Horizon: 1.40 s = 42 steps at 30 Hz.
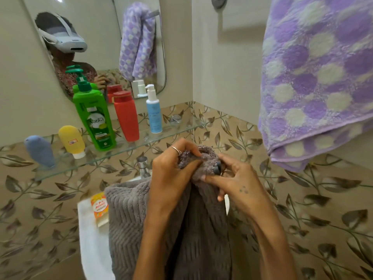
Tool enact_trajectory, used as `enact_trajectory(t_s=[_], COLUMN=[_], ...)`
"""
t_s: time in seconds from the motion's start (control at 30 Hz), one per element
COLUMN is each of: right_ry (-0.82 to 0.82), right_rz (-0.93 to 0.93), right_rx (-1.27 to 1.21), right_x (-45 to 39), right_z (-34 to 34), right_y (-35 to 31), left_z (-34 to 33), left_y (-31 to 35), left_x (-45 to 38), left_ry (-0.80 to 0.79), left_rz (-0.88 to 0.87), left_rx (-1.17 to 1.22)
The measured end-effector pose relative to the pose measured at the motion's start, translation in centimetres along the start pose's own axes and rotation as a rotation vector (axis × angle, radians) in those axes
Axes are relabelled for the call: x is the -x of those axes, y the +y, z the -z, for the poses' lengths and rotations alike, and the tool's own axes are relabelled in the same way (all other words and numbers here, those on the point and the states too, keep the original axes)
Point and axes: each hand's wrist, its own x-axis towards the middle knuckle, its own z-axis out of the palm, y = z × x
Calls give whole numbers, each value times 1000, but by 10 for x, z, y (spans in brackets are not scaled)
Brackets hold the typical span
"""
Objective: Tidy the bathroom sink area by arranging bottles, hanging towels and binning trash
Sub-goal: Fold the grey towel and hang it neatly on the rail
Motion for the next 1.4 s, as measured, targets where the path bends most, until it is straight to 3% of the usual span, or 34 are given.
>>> enact_trajectory(t_s=[0.17, 0.3, 0.37, 0.53, 0.7, 0.77, 0.87, 0.93, 1.03, 1.13, 1.4], right_ry=[223, 353, 379, 294, -76, -135, -117, -136, -133, -11, 200], right_rz=[209, 231, 243, 215, 188, 118, 35, 17, 8, 19, 131], right_rx=[157, 161, 155, 140, 176, 182, 165, 143, 281, 411, 417], right_x=[-19, -32, -35, -38, -30, -29, -30, -28, -26, -28, -25], right_z=[6, 12, 15, 26, 46, 47, 47, 51, 53, 48, 36], right_y=[4, 18, 21, 21, 7, 7, 10, 12, 14, 17, 24], left_z=[-9, 8, 16, 11, -12, -24, -33, -34, -38, -44, -16], left_y=[-12, -40, -50, -51, -38, -29, -19, -17, -17, -17, -34], left_x=[-16, -11, -4, -2, -5, -8, -16, -23, -29, -27, -19], left_ry=[-104, -317, -308, -148, 32, 34, -50, -201, -358, -424, -477], left_rz=[113, 214, 270, 273, 251, 211, 72, -17, -84, -21, 154], left_rx=[149, -177, -294, -403, -288, -269, -299, -300, -311, -281, -113])
